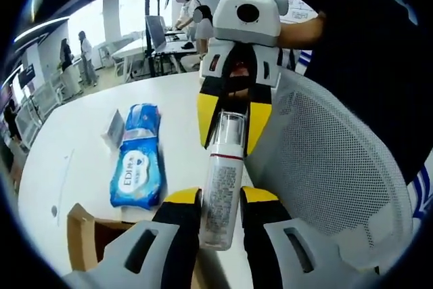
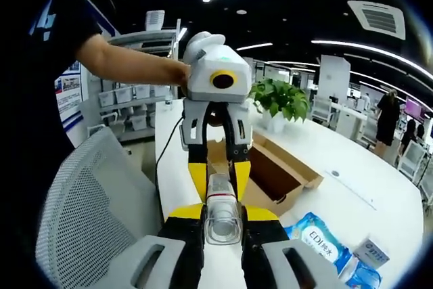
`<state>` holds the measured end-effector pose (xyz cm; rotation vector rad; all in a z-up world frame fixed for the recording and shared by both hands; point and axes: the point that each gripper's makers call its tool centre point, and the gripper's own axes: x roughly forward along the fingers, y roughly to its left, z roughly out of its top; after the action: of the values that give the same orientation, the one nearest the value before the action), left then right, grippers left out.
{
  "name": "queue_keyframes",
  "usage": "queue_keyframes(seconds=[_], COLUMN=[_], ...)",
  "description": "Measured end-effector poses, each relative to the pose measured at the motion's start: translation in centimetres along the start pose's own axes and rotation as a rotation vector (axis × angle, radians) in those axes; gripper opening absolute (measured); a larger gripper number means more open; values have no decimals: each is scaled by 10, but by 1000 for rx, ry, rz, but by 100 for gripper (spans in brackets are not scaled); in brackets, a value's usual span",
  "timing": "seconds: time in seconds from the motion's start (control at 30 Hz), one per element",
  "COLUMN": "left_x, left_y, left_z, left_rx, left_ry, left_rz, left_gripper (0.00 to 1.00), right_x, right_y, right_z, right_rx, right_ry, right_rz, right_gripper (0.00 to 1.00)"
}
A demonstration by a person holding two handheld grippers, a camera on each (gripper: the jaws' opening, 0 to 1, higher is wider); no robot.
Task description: Operate the shoe box by opening the lid, removing the specified soft item, and placing it in the target area until the item is outside and the box remains undamaged.
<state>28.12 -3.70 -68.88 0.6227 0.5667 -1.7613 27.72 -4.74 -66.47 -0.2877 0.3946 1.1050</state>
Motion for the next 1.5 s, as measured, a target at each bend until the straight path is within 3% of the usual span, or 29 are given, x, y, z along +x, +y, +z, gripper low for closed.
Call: queue_keyframes(seconds=[0.33,0.67,0.97,1.17,1.3,1.5], left_x=[-1,-8,-19,-29,-37,-47], left_y=[10,22,37,40,40,40], left_z=[-3,-11,-17,-18,-20,-22], left_rx=[-18,-110,-190,-228,-280,-328], left_ry=[-20,-50,-52,-92,-110,-138], left_rz=[79,170,282,341,371,423], left_gripper=[28,37,55,57,66,71], right_x=[6,4,-4,-9,-10,-10], right_y=[-6,-15,-44,-65,-77,-96], right_z=[-2,-8,-14,-16,-17,-16], right_rx=[-2,-30,-79,-125,-164,-216], right_ry=[26,65,124,166,196,236], right_rz=[-2,11,4,0,10,20], right_gripper=[15,15,15,15,15,15])
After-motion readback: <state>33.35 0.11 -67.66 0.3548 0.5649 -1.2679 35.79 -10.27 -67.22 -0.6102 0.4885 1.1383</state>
